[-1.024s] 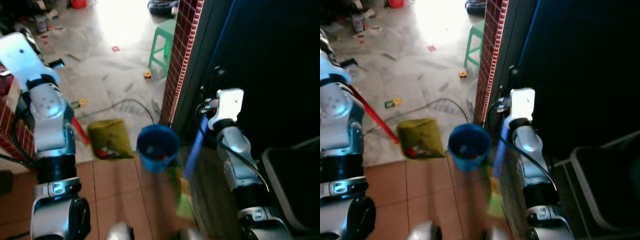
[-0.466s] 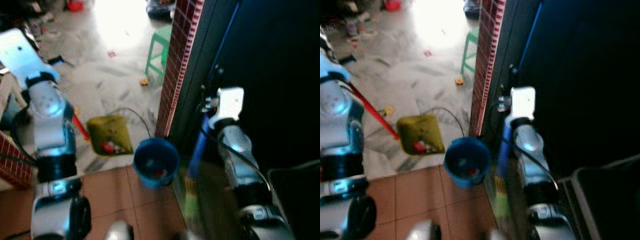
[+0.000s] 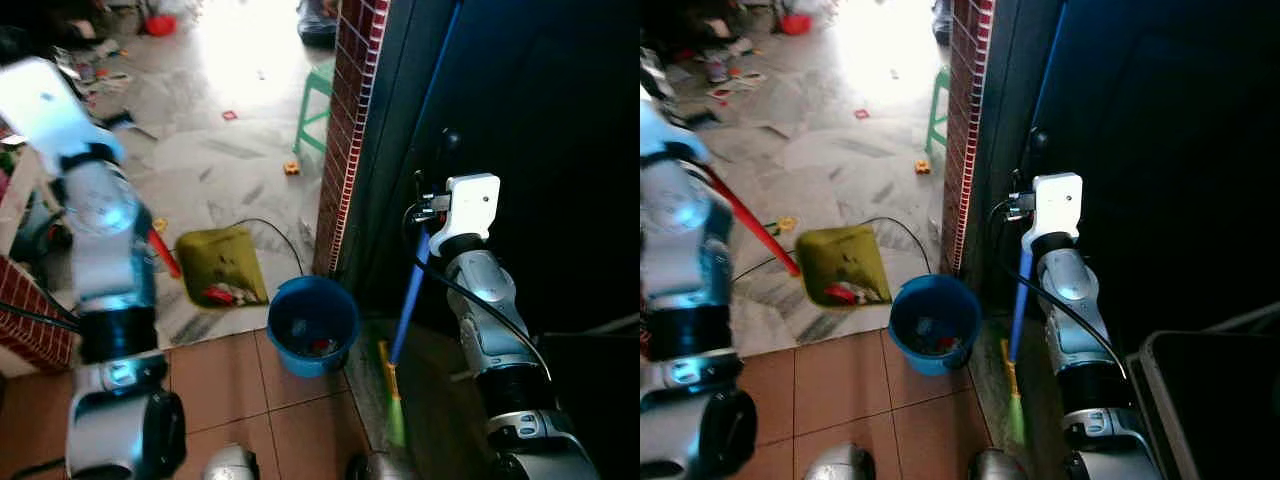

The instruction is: Sweep floor

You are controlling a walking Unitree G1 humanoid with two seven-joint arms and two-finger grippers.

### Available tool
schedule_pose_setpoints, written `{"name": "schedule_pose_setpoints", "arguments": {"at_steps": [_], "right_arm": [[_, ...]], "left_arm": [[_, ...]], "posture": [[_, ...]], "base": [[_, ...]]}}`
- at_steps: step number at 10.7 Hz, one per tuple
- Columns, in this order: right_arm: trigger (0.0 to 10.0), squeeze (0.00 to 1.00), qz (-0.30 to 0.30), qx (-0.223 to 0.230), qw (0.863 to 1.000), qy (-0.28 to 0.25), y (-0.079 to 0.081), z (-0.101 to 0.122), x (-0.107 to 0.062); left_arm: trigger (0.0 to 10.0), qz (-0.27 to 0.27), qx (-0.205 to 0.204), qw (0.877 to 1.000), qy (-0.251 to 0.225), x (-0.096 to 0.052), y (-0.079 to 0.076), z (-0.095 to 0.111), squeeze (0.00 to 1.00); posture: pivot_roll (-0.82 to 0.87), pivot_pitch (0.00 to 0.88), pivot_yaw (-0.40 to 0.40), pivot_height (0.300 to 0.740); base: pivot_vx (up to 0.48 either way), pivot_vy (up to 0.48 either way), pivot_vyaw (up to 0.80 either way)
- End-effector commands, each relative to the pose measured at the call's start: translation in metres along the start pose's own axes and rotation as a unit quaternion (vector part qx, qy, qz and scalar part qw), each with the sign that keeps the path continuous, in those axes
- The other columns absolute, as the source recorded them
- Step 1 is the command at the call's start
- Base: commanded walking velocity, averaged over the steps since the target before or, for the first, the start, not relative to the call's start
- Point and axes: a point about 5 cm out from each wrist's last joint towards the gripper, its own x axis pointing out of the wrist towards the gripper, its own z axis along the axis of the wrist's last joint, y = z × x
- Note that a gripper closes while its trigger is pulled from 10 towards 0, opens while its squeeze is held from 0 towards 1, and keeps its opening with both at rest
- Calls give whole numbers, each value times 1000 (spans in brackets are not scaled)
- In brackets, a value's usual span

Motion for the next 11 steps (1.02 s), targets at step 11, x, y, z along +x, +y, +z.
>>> {"name": "schedule_pose_setpoints", "arguments": {"at_steps": [11], "right_arm": [[10000,0,-3,-3,1000,-21,-3,10,4]], "left_arm": [[10000,-162,-70,984,-4,-43,-88,-10,0]], "posture": [[-43,0,-27,740]], "base": [[0,0,0]]}}
